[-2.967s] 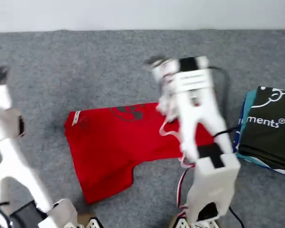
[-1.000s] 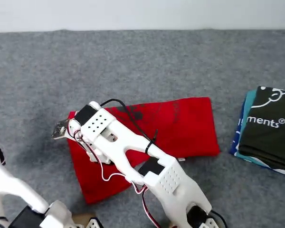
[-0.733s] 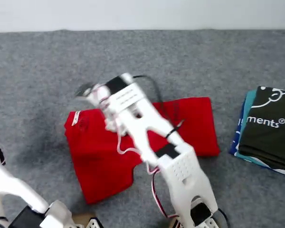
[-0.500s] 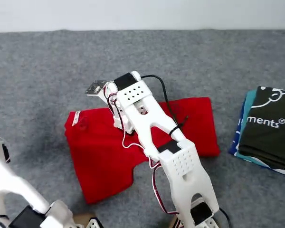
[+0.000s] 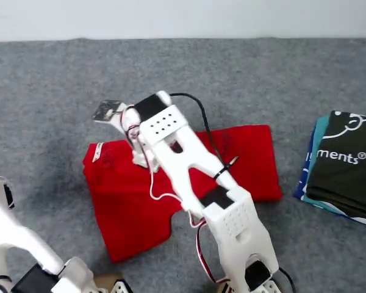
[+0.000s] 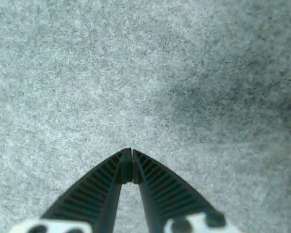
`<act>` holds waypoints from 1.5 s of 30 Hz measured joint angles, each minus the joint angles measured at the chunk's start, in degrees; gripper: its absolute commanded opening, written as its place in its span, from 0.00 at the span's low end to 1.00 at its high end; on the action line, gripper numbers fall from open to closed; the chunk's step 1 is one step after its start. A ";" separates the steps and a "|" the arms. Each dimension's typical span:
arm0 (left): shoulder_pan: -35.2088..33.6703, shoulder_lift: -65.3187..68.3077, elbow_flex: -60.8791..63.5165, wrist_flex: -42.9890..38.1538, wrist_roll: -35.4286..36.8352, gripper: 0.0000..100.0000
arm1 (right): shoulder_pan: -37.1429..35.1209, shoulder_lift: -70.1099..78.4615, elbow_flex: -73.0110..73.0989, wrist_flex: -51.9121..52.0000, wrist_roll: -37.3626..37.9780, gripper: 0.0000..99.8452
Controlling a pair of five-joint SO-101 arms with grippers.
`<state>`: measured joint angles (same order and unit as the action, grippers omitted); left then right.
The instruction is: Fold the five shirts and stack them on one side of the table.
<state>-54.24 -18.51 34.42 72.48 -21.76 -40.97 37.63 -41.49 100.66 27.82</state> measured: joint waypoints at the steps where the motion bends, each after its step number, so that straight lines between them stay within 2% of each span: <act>1: 0.00 0.00 0.00 0.00 0.00 0.01 | -0.88 -0.09 0.00 0.00 -0.09 0.03; 2: 0.00 0.00 0.00 0.00 0.00 0.01 | -1.93 -0.09 0.00 0.00 -0.09 0.00; 11: 0.00 0.00 0.00 0.00 0.00 0.01 | -6.07 8.79 -0.09 -0.53 -0.62 0.01; 18: 0.00 0.00 0.00 0.00 0.00 0.01 | -13.19 9.05 -0.09 -0.26 -1.41 0.01; 24: 0.00 0.00 0.00 0.00 0.00 0.01 | -11.69 8.62 -2.02 -0.26 -1.58 0.01; 30: 0.00 0.00 0.00 -0.79 0.00 0.01 | -9.49 0.62 0.09 0.00 -1.58 0.01; 36: -2.64 0.00 0.00 -1.05 -0.18 0.01 | -12.40 -12.92 16.79 0.00 -1.67 0.01; 38: -2.73 0.00 0.00 -1.05 0.00 0.01 | -14.77 -16.44 22.68 0.00 -2.55 0.06; 42: -2.81 0.00 0.00 -1.05 -0.18 0.01 | -19.78 -18.55 30.86 0.00 -4.66 0.24; 45: -2.81 0.00 0.00 -1.05 -0.18 0.01 | -22.59 -18.55 34.64 -0.62 -5.54 0.27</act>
<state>-57.05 -18.51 34.42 71.43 -21.93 -63.56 19.08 -6.86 100.04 22.29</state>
